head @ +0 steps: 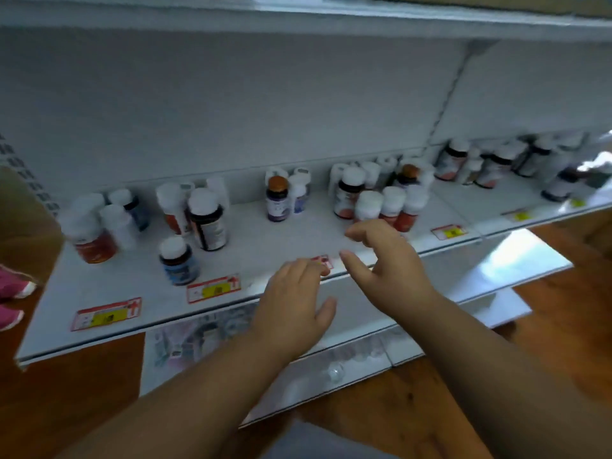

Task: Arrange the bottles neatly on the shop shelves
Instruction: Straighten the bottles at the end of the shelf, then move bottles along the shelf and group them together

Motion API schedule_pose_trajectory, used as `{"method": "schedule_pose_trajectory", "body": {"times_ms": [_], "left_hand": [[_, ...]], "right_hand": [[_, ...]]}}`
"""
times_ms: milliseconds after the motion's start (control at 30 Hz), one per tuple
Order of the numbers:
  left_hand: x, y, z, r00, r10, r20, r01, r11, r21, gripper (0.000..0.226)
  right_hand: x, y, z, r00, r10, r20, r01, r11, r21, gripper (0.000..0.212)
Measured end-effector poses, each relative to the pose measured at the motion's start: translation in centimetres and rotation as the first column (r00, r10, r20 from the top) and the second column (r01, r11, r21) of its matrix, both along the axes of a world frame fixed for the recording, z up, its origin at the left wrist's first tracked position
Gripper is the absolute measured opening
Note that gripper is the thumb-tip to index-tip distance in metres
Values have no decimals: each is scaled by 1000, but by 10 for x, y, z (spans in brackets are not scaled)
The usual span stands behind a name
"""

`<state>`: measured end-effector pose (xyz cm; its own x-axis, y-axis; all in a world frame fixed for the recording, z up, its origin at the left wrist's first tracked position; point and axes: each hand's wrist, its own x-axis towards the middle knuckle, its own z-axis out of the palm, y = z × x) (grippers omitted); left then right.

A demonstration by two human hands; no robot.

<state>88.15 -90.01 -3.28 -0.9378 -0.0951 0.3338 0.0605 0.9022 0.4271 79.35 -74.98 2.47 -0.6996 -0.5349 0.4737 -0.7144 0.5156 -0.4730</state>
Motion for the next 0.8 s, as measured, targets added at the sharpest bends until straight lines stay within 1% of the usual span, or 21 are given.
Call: {"method": "schedule_pose_trajectory", "body": {"times_ms": [100,200,267,367,500,634,800], "left_hand": [[-37,79,6,996,-89,-3,89,996,10,43],[-79,170,11,983,-183,3,182,980,78,45],[-100,213,13,975,-224,-16,224,969,101,46],[-131,298,16,955,-297,-15,297,946,129,43],[-171,370,14,920,-391,24,385,915,122,43],[-237,424,4,890,-451,65,441,889,125,40],[-327,504,5,812,-577,86,560,812,167,42]], "right_hand": [[-16,94,8,989,-146,16,145,989,25,26],[-34,198,17,957,-290,-6,290,956,43,29],[-42,239,20,940,-340,-5,340,939,45,29],[-55,319,17,907,-420,30,419,907,33,32],[-86,390,7,878,-472,80,474,880,-15,34],[-137,444,-5,830,-538,147,550,833,-61,35],[-205,520,8,760,-645,78,649,758,-58,33]]}}
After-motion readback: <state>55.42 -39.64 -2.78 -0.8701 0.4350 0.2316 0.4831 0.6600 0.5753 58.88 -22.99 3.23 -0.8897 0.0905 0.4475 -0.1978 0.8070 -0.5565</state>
